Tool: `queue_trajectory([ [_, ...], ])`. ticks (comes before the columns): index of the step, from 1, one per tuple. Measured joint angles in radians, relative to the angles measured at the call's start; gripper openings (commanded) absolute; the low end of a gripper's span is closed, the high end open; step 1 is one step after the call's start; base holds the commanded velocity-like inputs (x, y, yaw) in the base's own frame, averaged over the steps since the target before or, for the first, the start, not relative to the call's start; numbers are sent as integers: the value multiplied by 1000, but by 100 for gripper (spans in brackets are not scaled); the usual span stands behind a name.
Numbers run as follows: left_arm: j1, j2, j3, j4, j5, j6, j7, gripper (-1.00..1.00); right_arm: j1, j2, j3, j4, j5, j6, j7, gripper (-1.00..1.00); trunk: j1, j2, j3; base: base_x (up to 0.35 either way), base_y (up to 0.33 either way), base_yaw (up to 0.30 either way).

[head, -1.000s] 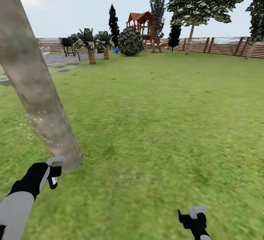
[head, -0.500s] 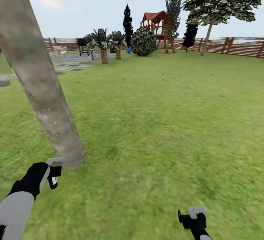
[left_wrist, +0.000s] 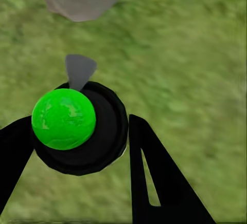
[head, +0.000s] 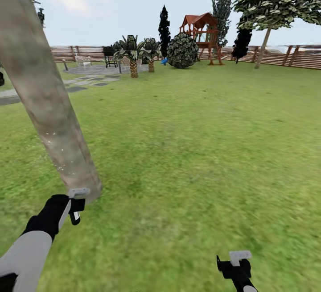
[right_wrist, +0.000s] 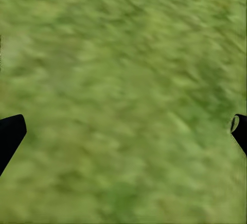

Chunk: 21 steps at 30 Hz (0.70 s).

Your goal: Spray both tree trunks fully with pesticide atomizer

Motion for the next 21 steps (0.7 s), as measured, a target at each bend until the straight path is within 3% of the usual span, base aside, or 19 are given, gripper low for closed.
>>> queue_trajectory([
  [8,-13,7,-4,-2,-2,23,0,-100,0,-1,0,0,0,0,1,100,0,0,0,0,-273,276],
  [13,-14,18,-4,-66,-3,65,0,-100,0,-1,0,0,0,0,1,100,0,0,0,12,-274,277],
  [21,-33,17,-4,-76,2,69,0,-100,0,-1,0,0,0,1,2,100,-1,0,0,220,-159,277],
])
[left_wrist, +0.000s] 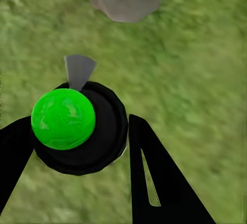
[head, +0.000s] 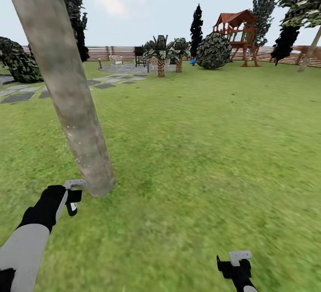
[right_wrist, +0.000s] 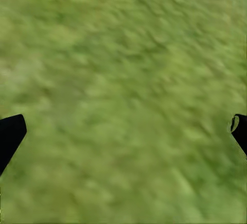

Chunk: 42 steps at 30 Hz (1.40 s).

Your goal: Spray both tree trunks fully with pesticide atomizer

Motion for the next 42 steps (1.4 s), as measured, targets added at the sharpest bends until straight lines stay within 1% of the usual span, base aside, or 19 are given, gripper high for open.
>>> queue_trajectory([
  [1,-9,-3,-1,-1,1,0,0,-100,0,0,0,0,0,0,0,100,0,0,0,64,-17,277],
  [4,-30,-1,-2,-1,-2,0,1,-100,0,0,0,0,0,0,0,100,0,0,0,22,-6,277],
  [7,-100,6,-2,12,0,8,1,-100,0,0,0,0,0,0,0,100,0,0,0,4,-1,277],
  [8,-118,7,-2,15,0,23,1,-100,0,0,0,0,0,0,0,100,0,0,0,1,0,277],
  [10,-153,8,-2,18,-3,78,8,-100,0,0,0,0,0,0,0,100,1,0,0,1,0,277],
  [11,-171,8,-2,19,-6,101,22,-100,0,0,0,0,0,0,0,100,0,0,0,0,0,277],
  [13,-189,9,-2,19,-11,118,62,-100,0,0,0,0,0,0,0,100,1,0,0,0,0,271],
  [14,-191,9,-2,18,-15,121,86,-100,0,0,0,0,0,0,0,100,1,0,0,0,0,230],
  [17,-184,8,-3,7,-10,124,107,-100,0,0,0,0,0,0,0,100,0,0,0,62,0,92],
  [21,-180,-1,-5,5,-4,122,113,-100,0,-1,0,0,0,0,0,100,0,0,0,289,0,11],
  [30,-182,-5,-2,5,-2,126,114,-100,0,-2,0,0,0,0,0,100,0,0,0,333,31,0],
  [36,-186,-9,0,3,0,128,114,-100,0,-2,0,0,0,0,0,100,0,0,0,208,-194,0],
  [42,-197,-14,-1,2,1,130,114,-100,0,-2,0,0,0,0,-1,100,1,0,0,10,-270,0],
])
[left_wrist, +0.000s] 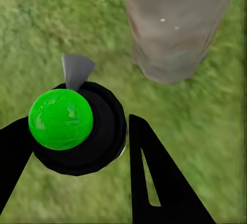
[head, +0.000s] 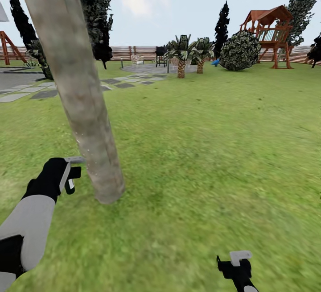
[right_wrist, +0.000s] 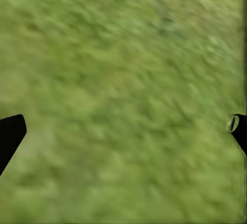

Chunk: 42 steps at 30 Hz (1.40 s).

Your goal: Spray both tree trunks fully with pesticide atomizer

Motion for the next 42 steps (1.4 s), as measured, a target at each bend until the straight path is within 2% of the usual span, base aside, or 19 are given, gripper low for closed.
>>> queue_trajectory([
  [5,-2,-1,0,-14,0,1,0,-100,0,0,0,0,0,0,0,100,0,0,0,-31,-255,0],
  [8,0,-15,0,-20,-2,1,0,-100,0,0,0,0,0,0,1,100,0,0,0,286,-46,0],
  [12,-1,-19,0,-43,-6,4,-1,-100,0,0,0,0,0,0,1,100,-1,0,0,333,-6,0],
  [16,-1,-19,1,-79,-6,32,-1,-100,0,0,0,0,0,0,0,100,0,0,0,219,0,11],
  [20,-2,-19,0,-154,-6,55,-2,-100,0,1,0,0,0,0,0,100,0,0,0,26,0,182],
  [22,1,-18,0,-213,-8,123,-3,-100,0,2,0,0,0,0,1,100,0,0,0,2,0,271],
  [23,5,-18,0,-218,-6,130,-3,-100,0,2,1,0,0,0,1,100,0,0,0,0,0,263],
  [31,66,-31,1,-191,-3,115,-5,-100,0,2,0,0,0,0,0,100,0,0,0,95,-156,43],
  [37,57,-33,-14,-211,-4,121,-2,-100,0,2,0,0,0,0,0,100,0,0,0,62,-256,0],
  [42,48,-35,-16,-287,-4,134,-2,-100,0,2,0,0,0,0,1,100,-1,0,0,280,-80,0],
])
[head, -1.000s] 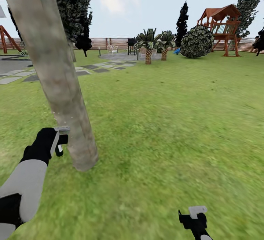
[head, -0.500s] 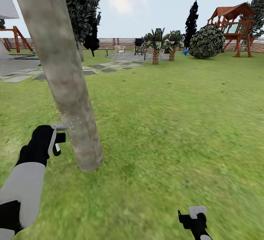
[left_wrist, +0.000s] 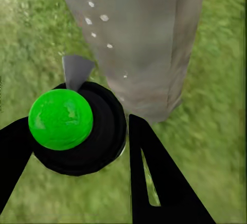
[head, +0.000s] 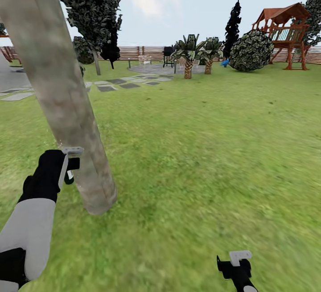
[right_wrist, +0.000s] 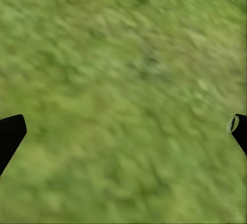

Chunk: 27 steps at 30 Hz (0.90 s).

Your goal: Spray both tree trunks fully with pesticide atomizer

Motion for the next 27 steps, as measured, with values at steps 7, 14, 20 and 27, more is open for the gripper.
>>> queue_trajectory([
  [7,4,0,1,-15,2,0,0,-100,0,0,1,0,0,0,0,100,1,0,0,172,-162,111],
  [14,19,0,0,-15,1,-2,0,-100,0,0,1,0,0,0,0,100,1,0,0,4,-274,272],
  [20,61,3,1,4,4,-15,-2,-100,0,0,0,0,0,0,0,100,1,0,0,0,-276,275],
  [27,120,2,1,6,4,-36,-2,-100,0,0,0,0,0,0,1,100,1,0,0,0,-275,125],
])
